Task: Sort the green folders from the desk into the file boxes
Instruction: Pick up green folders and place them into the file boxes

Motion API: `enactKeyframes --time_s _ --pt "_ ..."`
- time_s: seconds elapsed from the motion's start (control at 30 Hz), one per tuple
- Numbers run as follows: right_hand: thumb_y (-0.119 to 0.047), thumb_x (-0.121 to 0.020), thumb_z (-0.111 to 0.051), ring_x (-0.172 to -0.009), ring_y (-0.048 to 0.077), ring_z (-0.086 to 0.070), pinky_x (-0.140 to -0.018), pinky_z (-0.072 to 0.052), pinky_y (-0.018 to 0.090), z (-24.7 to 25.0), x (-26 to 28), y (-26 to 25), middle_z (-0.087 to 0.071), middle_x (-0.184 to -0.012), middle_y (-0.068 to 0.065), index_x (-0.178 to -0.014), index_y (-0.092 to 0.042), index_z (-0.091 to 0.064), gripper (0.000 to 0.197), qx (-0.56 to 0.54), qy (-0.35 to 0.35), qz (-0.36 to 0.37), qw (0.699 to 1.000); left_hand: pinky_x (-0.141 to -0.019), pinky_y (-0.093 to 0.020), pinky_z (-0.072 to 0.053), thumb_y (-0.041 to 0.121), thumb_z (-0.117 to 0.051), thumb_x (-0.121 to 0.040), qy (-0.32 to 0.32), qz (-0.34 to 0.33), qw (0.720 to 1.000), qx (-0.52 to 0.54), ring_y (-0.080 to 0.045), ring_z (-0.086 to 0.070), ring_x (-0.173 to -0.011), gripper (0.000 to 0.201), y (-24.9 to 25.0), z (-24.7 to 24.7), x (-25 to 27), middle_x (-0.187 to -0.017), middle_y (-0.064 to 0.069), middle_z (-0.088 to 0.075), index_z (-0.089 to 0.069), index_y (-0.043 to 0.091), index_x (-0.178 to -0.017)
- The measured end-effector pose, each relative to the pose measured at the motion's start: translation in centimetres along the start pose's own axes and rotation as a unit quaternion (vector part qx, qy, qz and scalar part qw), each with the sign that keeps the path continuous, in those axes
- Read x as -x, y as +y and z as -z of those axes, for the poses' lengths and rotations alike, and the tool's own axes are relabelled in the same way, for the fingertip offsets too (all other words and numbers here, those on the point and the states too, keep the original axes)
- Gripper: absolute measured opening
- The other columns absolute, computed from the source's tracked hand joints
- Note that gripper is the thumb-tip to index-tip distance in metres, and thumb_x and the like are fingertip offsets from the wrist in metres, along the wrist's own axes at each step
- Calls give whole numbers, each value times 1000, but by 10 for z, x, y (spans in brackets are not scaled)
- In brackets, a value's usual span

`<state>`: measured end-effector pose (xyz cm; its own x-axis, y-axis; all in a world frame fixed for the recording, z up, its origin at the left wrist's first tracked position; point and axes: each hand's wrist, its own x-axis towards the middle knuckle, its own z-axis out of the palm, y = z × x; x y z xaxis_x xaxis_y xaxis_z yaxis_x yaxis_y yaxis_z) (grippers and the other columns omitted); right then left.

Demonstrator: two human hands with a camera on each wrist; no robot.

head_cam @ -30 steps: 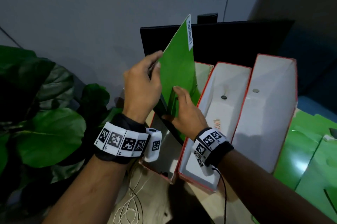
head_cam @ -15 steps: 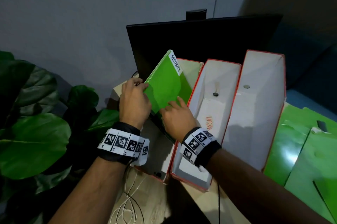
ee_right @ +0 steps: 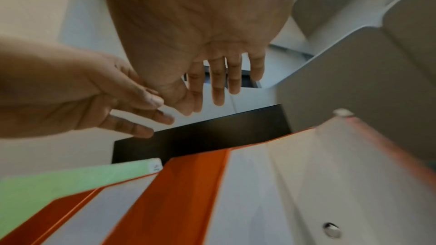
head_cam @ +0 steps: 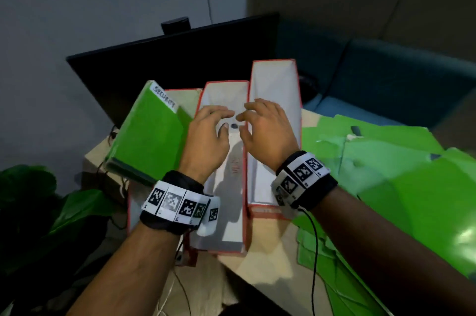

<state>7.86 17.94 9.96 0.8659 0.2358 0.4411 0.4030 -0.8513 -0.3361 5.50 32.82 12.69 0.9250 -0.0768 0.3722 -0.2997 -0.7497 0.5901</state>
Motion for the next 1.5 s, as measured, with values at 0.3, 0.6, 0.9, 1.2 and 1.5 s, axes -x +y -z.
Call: enactKeyframes --time_s 0.3,0.6,0.9,1.2,1.5 --pt "-22 -81 -65 -112 29 -55 -96 -40 39 90 114 125 -65 -112 7 -103 -19 -71 24 32 9 -230 973 -98 -19 -40 0 -58 -86 -110 -107 981 122 -4 -55 -103 29 103 -114 13 -111 1 -64 -71 15 -108" --pt "-26 -87 -60 -122 26 -45 -99 -37 36 134 242 195 -56 -128 6 -118 -20 -64 32 38 -47 -428 902 -102 -17 -31 13 -57 -95 -303 -84 945 93 -15 -54 -120 27 176 -218 60 -129 0 -62 -66 17 -120" --pt "-27 -90 -57 -125 27 -45 -103 -40 39 169 345 239 -50 -134 7 -126 -19 -58 38 43 -108 -545 831 -106 -37 -41 18 -69 -84 -435 72 897 6 -32 -53 -122 53 179 -324 102 -137 -17 -54 -54 6 -133" --pt "-22 -89 -59 -111 28 -55 -92 -49 37 157 402 253 -55 -126 10 -128 -12 -54 40 -7 -238 -561 793 -105 -44 -41 23 -71 -80 -386 193 901 -43 -42 -42 -128 76 172 -354 94 -142 -23 -41 -34 9 -145" --pt "-29 -90 -58 -115 29 -57 -94 -49 37 154 390 263 -61 -127 9 -136 -18 -49 48 -8 -234 -552 801 -81 -44 -58 26 -72 -85 -307 254 893 208 -36 -57 -110 73 196 -341 73 -143 -11 -43 -32 18 -145"
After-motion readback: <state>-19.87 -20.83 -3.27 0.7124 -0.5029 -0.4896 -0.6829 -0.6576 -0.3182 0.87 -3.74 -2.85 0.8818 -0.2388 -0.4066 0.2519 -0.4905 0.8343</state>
